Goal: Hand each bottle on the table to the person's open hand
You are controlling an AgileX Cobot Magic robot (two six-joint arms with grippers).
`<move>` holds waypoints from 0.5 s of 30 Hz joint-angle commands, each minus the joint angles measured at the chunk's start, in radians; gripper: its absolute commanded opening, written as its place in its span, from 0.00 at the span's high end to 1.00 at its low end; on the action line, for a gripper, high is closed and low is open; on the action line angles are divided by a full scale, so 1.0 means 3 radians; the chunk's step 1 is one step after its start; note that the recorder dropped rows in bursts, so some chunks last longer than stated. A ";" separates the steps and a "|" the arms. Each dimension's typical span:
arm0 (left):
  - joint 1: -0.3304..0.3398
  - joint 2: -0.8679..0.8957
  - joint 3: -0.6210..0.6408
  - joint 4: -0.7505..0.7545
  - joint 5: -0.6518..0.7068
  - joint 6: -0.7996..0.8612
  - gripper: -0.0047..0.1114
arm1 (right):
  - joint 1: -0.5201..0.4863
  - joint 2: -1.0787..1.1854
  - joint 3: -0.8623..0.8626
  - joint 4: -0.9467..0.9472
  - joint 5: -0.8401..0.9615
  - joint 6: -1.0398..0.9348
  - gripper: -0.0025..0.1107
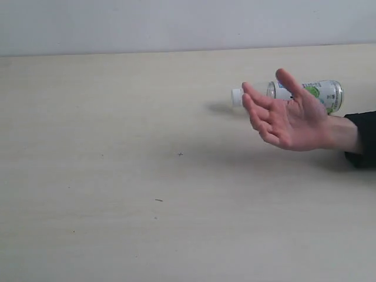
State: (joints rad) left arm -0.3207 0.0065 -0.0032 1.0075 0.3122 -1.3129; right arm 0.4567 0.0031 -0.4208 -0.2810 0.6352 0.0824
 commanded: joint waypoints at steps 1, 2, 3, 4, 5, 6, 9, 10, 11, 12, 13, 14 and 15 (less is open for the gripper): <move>0.0006 -0.0022 0.0011 0.0009 0.0002 -0.0002 0.96 | -0.0011 -0.0010 0.0017 -0.0260 -0.0244 0.0263 0.98; 0.0006 -0.0022 0.0011 0.0009 0.0002 -0.0002 0.96 | -0.0011 0.0070 0.0010 -0.0522 -0.0302 0.0458 0.98; 0.0006 -0.0022 0.0011 0.0009 0.0002 -0.0002 0.96 | -0.0011 0.0202 -0.0023 -0.0874 -0.0310 0.0745 0.98; 0.0006 -0.0022 0.0011 0.0009 0.0002 -0.0002 0.96 | -0.0011 0.0337 -0.0081 -0.1157 -0.0299 0.1056 0.98; 0.0006 -0.0022 0.0011 0.0009 0.0002 -0.0002 0.96 | -0.0011 0.0530 -0.0169 -0.1478 -0.0264 0.1323 0.98; 0.0006 -0.0022 0.0011 0.0009 0.0002 -0.0002 0.96 | -0.0011 0.0746 -0.0289 -0.1728 -0.0213 0.1469 0.98; 0.0006 -0.0022 0.0011 0.0009 0.0002 -0.0002 0.96 | -0.0011 0.1523 -0.0789 -0.1894 0.0022 0.1416 0.98; 0.0006 -0.0022 0.0011 0.0009 0.0002 -0.0002 0.96 | -0.0011 0.1755 -0.0959 -0.1884 0.0107 0.1354 0.98; 0.0006 -0.0022 0.0011 0.0009 0.0002 -0.0002 0.96 | -0.0011 0.2051 -0.1180 -0.1839 0.0231 0.1221 0.98; 0.0006 -0.0022 0.0011 0.0009 0.0002 -0.0002 0.96 | -0.0011 0.2352 -0.1409 -0.1761 0.0389 0.1044 0.98; 0.0006 -0.0022 0.0011 0.0009 0.0002 -0.0002 0.96 | -0.0011 0.2592 -0.1646 -0.1669 0.0537 0.0893 0.98; 0.0006 -0.0022 0.0011 0.0009 0.0002 -0.0002 0.96 | -0.0011 0.2896 -0.1881 -0.1511 0.0739 0.0674 0.98; 0.0006 -0.0022 0.0011 0.0009 0.0002 -0.0002 0.96 | -0.0011 0.3196 -0.2108 -0.1298 0.0953 0.0416 0.98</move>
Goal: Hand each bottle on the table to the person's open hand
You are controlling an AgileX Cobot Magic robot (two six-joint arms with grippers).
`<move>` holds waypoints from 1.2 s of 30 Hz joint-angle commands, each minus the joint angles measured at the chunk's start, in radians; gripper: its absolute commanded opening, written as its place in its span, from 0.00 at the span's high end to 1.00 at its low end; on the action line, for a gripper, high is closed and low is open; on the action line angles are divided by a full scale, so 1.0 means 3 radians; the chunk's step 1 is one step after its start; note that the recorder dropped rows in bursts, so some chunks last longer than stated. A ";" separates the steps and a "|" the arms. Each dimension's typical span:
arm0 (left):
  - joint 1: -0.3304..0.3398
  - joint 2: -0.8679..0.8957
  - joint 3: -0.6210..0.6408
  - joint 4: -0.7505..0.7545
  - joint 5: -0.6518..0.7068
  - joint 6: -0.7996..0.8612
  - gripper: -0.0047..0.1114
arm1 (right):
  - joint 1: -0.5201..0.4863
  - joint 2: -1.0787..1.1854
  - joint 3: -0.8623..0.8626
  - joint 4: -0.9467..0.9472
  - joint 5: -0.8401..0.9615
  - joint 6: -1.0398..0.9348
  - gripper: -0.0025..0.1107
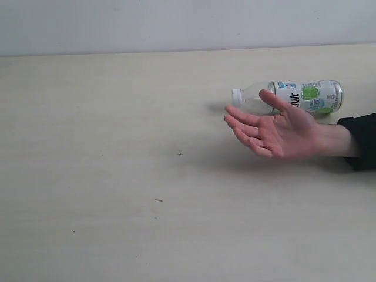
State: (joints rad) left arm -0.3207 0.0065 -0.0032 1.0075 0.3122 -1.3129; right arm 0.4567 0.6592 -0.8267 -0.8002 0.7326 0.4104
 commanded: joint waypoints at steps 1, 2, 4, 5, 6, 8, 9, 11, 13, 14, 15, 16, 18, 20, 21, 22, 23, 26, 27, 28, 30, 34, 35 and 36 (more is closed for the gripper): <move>0.0006 -0.0022 0.0011 0.0009 0.0002 -0.0002 0.96 | -0.0011 0.1301 -0.0924 0.0671 0.0826 -0.0972 0.98; 0.0006 -0.0022 0.0011 0.0009 0.0002 -0.0002 0.96 | -0.0011 0.1578 -0.1115 0.0907 0.1009 -0.1276 0.98; 0.0006 -0.0022 0.0011 0.0009 0.0002 -0.0002 0.96 | -0.0011 0.2095 -0.1429 0.1316 0.1276 -0.1861 0.98; 0.0006 -0.0022 0.0011 0.0009 0.0002 -0.0002 0.96 | -0.0011 0.2284 -0.1528 0.1426 0.1344 -0.2095 0.98; 0.0006 -0.0022 0.0011 0.0009 0.0002 -0.0002 0.96 | -0.0011 0.2505 -0.1625 0.1509 0.1397 -0.2358 0.98; 0.0006 -0.0022 0.0011 0.0009 0.0002 -0.0002 0.96 | -0.0011 0.2871 -0.1756 0.1517 0.1439 -0.2694 0.98; 0.0006 -0.0022 0.0011 0.0009 0.0002 -0.0002 0.96 | -0.0011 0.3046 -0.1805 0.1497 0.1418 -0.2811 0.98; 0.0006 -0.0022 0.0011 0.0009 0.0002 -0.0002 0.96 | -0.0011 0.3338 -0.1895 0.1435 0.1383 -0.2908 0.98; 0.0006 -0.0022 0.0011 0.0009 0.0002 -0.0002 0.96 | -0.0018 0.3556 -0.1963 0.1337 0.1374 -0.2892 0.96; 0.0006 -0.0022 0.0011 0.0009 0.0002 -0.0002 0.96 | -0.0029 0.3621 -0.1972 0.1263 0.1374 -0.2839 0.93; 0.0006 -0.0022 0.0011 0.0009 0.0002 -0.0002 0.96 | -0.0046 0.3701 -0.1999 0.1216 0.1374 -0.2794 0.89; 0.0006 -0.0022 0.0011 0.0009 0.0002 -0.0002 0.96 | -0.0045 0.3771 -0.2021 0.1228 0.1398 -0.2769 0.84; 0.0006 -0.0022 0.0011 0.0009 0.0002 -0.0002 0.96 | -0.0045 0.3897 -0.2034 0.1234 0.1414 -0.2834 0.71; 0.0006 -0.0022 0.0011 0.0009 0.0002 -0.0002 0.96 | -0.0045 0.3978 -0.2034 0.1234 0.1433 -0.2856 0.58; 0.0006 -0.0022 0.0011 0.0009 0.0002 -0.0002 0.96 | -0.0045 0.4018 -0.2034 0.1243 0.1417 -0.2856 0.49; 0.0006 -0.0022 0.0011 0.0009 0.0002 -0.0002 0.96 | -0.0047 0.4039 -0.2034 0.1243 0.1372 -0.2832 0.44; 0.0006 -0.0022 0.0011 0.0009 0.0002 -0.0002 0.96 | -0.0047 0.4058 -0.2034 0.1243 0.1311 -0.2790 0.39; 0.0006 -0.0022 0.0011 0.0009 0.0002 -0.0002 0.96 | -0.0047 0.4114 -0.2034 0.1351 0.1275 -0.2753 0.35; 0.0006 -0.0022 0.0011 0.0009 0.0002 -0.0002 0.96 | -0.0047 0.4134 -0.2034 0.1431 0.1289 -0.2753 0.35; 0.0006 -0.0022 0.0011 0.0009 0.0002 -0.0002 0.96 | -0.0047 0.4160 -0.2027 0.1446 0.1289 -0.2753 0.35; 0.0006 -0.0022 0.0011 0.0009 0.0002 -0.0002 0.96 | -0.0047 0.4216 -0.2027 0.1446 0.1289 -0.2753 0.36; 0.0006 -0.0022 0.0011 0.0009 0.0002 -0.0002 0.96 | -0.0047 0.4326 -0.2027 0.1418 0.1289 -0.2689 0.39; 0.0006 -0.0022 0.0011 0.0009 0.0002 -0.0002 0.96 | -0.0047 0.4352 -0.2027 0.1424 0.1304 -0.2675 0.41; 0.0006 -0.0022 0.0011 0.0009 0.0002 -0.0002 0.96 | -0.0047 0.4368 -0.2027 0.1425 0.1326 -0.2676 0.42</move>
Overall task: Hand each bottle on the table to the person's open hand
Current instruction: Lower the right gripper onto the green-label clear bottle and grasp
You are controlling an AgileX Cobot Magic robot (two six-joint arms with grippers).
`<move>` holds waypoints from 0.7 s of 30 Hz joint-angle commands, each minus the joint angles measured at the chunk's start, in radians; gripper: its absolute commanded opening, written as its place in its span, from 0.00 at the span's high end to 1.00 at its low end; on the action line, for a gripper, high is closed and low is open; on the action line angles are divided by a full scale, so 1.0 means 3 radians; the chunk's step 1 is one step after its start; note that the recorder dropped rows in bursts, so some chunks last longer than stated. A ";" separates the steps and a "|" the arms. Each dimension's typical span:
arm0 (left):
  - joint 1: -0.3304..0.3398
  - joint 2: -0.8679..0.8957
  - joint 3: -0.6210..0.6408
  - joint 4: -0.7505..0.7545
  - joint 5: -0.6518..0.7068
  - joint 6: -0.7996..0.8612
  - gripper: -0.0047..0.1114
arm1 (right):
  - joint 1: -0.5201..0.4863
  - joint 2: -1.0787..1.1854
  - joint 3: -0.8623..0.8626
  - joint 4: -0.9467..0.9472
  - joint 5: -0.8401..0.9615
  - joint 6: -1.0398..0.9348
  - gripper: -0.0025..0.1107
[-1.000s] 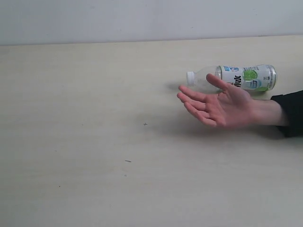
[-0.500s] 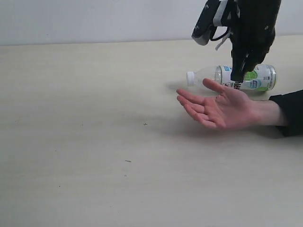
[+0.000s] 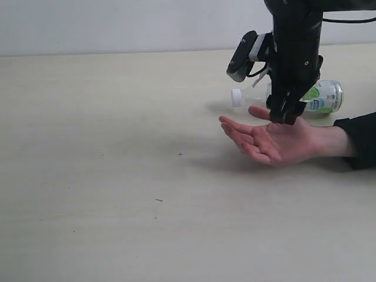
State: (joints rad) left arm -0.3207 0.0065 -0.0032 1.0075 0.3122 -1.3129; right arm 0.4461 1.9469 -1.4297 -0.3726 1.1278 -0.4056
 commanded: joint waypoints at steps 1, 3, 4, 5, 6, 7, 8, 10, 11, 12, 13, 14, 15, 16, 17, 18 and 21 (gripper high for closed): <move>0.0006 -0.0022 0.0011 0.0009 0.0002 -0.0002 0.96 | -0.0012 0.0104 -0.0017 0.0015 0.0025 0.0045 0.42; 0.0006 -0.0022 0.0011 0.0009 0.0002 -0.0002 0.96 | -0.0012 0.0150 -0.0017 0.0021 0.0087 0.0045 0.42; 0.0006 -0.0022 0.0011 0.0009 0.0002 -0.0002 0.96 | -0.0012 0.0168 -0.0017 0.0015 0.0094 0.0045 0.42; 0.0006 -0.0022 0.0011 0.0009 0.0002 -0.0002 0.96 | -0.0012 0.0179 -0.0017 0.0009 0.0123 0.0045 0.42; 0.0006 -0.0022 0.0011 0.0009 0.0002 -0.0002 0.96 | -0.0012 0.0188 -0.0017 -0.0018 0.0159 0.0045 0.42; 0.0006 -0.0022 0.0011 0.0009 0.0002 -0.0002 0.96 | -0.0012 0.0188 -0.0017 -0.0088 0.0159 0.0045 0.42; 0.0006 -0.0022 0.0011 0.0009 0.0002 -0.0002 0.96 | -0.0012 0.0160 -0.0026 -0.0204 0.0159 0.0047 0.42; 0.0006 -0.0022 0.0011 0.0009 0.0002 -0.0002 0.96 | -0.0012 0.0091 -0.0087 -0.0389 0.0135 0.0127 0.42; 0.0006 -0.0022 0.0011 0.0009 0.0002 -0.0002 0.96 | -0.0012 0.0066 -0.0118 -0.0430 0.0122 0.0134 0.42; 0.0006 -0.0022 0.0011 0.0009 0.0002 -0.0002 0.96 | -0.0018 0.0038 -0.0145 -0.0453 0.0092 0.0119 0.42; 0.0006 -0.0022 0.0011 0.0009 0.0002 -0.0002 0.96 | -0.0018 0.0033 -0.0173 -0.0469 0.0071 0.0057 0.42; 0.0006 -0.0022 0.0011 0.0009 0.0002 -0.0002 0.96 | -0.0021 0.0033 -0.0191 -0.0477 0.0059 0.0001 0.42; 0.0006 -0.0022 0.0011 0.0009 0.0002 -0.0002 0.96 | -0.0021 0.0033 -0.0197 -0.0514 0.0018 -0.0049 0.42; 0.0006 -0.0022 0.0011 0.0009 0.0002 -0.0002 0.96 | -0.0021 0.0047 -0.0197 -0.0564 -0.0029 -0.0071 0.42; 0.0006 -0.0022 0.0011 0.0009 0.0002 -0.0002 0.96 | -0.0021 0.0064 -0.0203 -0.0636 -0.0071 -0.0099 0.42; 0.0006 -0.0022 0.0011 0.0009 0.0002 -0.0002 0.96 | -0.0037 0.0091 -0.0203 -0.0710 -0.0112 -0.0130 0.42; 0.0006 -0.0022 0.0011 0.0009 0.0002 -0.0002 0.96 | -0.0037 0.0191 -0.0203 -0.1167 -0.0171 -0.0130 0.42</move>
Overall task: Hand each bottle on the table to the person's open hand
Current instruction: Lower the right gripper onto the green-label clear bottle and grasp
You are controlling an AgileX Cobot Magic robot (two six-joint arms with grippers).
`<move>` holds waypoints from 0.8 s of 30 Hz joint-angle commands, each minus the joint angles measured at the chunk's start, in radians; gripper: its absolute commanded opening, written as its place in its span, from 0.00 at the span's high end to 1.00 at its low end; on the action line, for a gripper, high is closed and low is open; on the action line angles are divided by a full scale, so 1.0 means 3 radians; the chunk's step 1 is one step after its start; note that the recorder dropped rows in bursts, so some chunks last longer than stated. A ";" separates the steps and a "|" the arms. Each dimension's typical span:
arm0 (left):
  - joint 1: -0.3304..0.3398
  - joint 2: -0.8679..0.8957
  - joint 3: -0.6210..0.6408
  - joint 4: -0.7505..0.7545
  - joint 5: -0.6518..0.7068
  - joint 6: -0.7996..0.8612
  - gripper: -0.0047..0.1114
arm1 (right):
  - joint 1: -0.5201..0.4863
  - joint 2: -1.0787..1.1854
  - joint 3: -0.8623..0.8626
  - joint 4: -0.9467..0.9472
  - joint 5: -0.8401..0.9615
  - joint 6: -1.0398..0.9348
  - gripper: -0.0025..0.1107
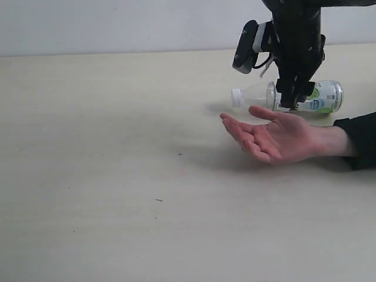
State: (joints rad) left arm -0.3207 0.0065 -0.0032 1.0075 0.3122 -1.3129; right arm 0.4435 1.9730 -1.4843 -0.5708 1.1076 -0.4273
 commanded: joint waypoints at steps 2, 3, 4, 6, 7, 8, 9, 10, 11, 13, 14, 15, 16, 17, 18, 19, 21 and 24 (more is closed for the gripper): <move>0.0006 -0.0022 0.0011 0.0009 0.0002 -0.0002 0.96 | -0.0028 0.0137 -0.0021 -0.0762 -0.0211 -0.0058 0.42; 0.0006 -0.0022 0.0011 0.0009 0.0002 -0.0002 0.96 | -0.0028 0.0137 -0.0021 -0.0833 -0.0248 -0.0058 0.42; 0.0006 -0.0022 0.0011 0.0009 0.0002 -0.0002 0.96 | -0.0028 0.0137 -0.0021 -0.0870 -0.0248 -0.0058 0.42; 0.0006 -0.0022 0.0011 0.0009 0.0002 -0.0002 0.96 | -0.0028 0.0137 -0.0021 -0.0846 -0.0248 -0.0052 0.42; 0.0006 -0.0022 0.0011 0.0009 0.0002 -0.0002 0.96 | -0.0037 0.0151 -0.0021 -0.0823 -0.0235 -0.0052 0.42; 0.0006 -0.0022 0.0011 0.0009 0.0002 -0.0002 0.96 | -0.0052 0.0164 -0.0021 -0.0790 -0.0212 -0.0060 0.42; 0.0006 -0.0022 0.0011 0.0009 0.0002 -0.0002 0.96 | -0.0070 0.0181 -0.0021 -0.0756 -0.0196 -0.0124 0.42; 0.0006 -0.0022 0.0011 0.0009 0.0002 -0.0002 0.96 | -0.0095 0.0206 -0.0021 -0.0714 -0.0170 -0.0213 0.42; 0.0006 -0.0022 0.0011 0.0009 0.0002 -0.0002 0.96 | -0.0114 0.0221 -0.0021 -0.0671 -0.0150 -0.0277 0.42; 0.0006 -0.0022 0.0011 0.0009 0.0002 -0.0002 0.96 | -0.0161 0.0252 -0.0021 -0.0552 -0.0149 -0.0419 0.41; 0.0006 -0.0022 0.0011 0.0009 0.0002 -0.0002 0.96 | -0.0181 0.0274 -0.0021 -0.0539 -0.0173 -0.0426 0.39; 0.0006 -0.0022 0.0011 0.0009 0.0002 -0.0002 0.96 | -0.0200 0.0286 -0.0021 -0.0539 -0.0190 -0.0426 0.37; 0.0006 -0.0022 0.0011 0.0009 0.0002 -0.0002 0.96 | -0.0203 0.0305 -0.0021 -0.0539 -0.0218 -0.0426 0.35; 0.0006 -0.0022 0.0011 0.0009 0.0002 -0.0002 0.96 | -0.0206 0.0331 -0.0021 -0.0539 -0.0267 -0.0432 0.32; 0.0006 -0.0022 0.0011 0.0009 0.0002 -0.0002 0.96 | -0.0206 0.0354 -0.0021 -0.0565 -0.0295 -0.0432 0.30; 0.0006 -0.0022 0.0011 0.0009 0.0002 -0.0002 0.96 | -0.0206 0.0379 -0.0021 -0.0565 -0.0327 -0.0432 0.29; 0.0006 -0.0022 0.0011 0.0009 0.0002 -0.0002 0.96 | -0.0206 0.0423 -0.0021 -0.0557 -0.0429 -0.0432 0.29; 0.0006 -0.0022 0.0011 0.0009 0.0002 -0.0002 0.96 | -0.0206 0.0482 -0.0021 -0.0571 -0.0577 -0.0432 0.29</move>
State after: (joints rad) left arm -0.3207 0.0065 -0.0032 1.0075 0.3122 -1.3129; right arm 0.3866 2.1037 -1.4843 -0.7399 0.9803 -0.5495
